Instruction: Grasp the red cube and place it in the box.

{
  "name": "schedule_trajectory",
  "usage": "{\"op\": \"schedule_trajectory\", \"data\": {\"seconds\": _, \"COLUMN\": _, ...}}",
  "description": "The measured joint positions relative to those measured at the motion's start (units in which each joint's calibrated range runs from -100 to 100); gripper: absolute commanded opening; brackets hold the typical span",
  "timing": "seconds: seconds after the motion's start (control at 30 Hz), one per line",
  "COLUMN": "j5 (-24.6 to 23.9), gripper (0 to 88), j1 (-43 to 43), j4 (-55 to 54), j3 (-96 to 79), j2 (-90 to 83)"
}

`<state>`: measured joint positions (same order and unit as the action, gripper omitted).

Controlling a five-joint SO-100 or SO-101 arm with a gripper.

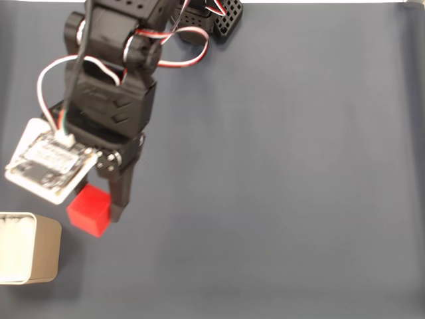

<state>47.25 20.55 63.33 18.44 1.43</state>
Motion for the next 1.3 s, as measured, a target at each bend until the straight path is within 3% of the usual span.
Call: {"op": "schedule_trajectory", "data": {"seconds": 1.3, "j5": -1.27, "gripper": 0.0, "j1": 9.79, "j4": 0.00, "j3": 38.79, "j2": 32.13}}
